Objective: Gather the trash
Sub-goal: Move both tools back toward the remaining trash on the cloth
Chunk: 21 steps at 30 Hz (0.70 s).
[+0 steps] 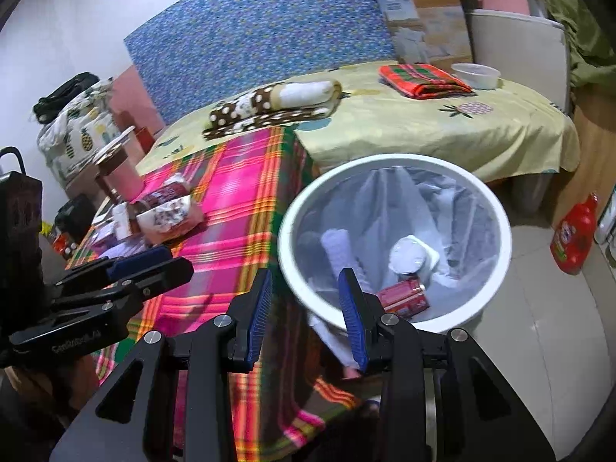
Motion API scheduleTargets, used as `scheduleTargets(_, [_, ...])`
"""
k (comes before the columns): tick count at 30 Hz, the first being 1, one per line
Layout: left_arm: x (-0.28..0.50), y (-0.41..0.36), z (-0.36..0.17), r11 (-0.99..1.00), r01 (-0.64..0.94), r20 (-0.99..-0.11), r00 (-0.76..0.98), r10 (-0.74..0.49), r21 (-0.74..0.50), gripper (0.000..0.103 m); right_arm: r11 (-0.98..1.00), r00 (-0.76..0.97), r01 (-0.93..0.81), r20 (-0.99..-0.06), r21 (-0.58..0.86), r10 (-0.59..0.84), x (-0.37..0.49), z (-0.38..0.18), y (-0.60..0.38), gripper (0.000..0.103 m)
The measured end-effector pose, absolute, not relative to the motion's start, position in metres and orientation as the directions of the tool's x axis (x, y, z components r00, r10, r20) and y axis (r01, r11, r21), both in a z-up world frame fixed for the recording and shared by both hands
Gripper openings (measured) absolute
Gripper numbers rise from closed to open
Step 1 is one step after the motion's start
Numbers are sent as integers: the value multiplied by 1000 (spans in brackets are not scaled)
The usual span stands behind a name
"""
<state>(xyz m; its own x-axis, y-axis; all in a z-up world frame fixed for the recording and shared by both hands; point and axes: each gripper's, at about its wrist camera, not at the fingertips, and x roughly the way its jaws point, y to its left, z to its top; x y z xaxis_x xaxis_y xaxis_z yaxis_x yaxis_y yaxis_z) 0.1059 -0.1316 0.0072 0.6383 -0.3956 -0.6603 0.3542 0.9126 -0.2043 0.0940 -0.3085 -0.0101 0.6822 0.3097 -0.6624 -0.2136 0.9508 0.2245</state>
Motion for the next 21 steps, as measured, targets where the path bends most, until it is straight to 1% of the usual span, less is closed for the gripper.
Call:
scheduleTargets(15, [83, -75, 4, 948, 255, -660, 682, -317, -191, 45, 924, 648, -292, -659, 248, 382, 87, -9, -265, 39])
scheduleTargets(16, [82, -72, 3, 950, 248, -660, 684, -311, -191, 45, 923, 648, -294, -659, 248, 383, 86, -10, -263, 39])
scheduleTargets(18, [79, -64, 2, 954, 233, -660, 689, -300, -190, 45, 920, 642, -306, -660, 247, 391, 86, -9, -257, 44])
scheduleTargets(21, [77, -51, 0, 960, 206, -660, 697, -281, -191, 45, 914, 633, -325, -662, 243, 401, 87, -9, -247, 46])
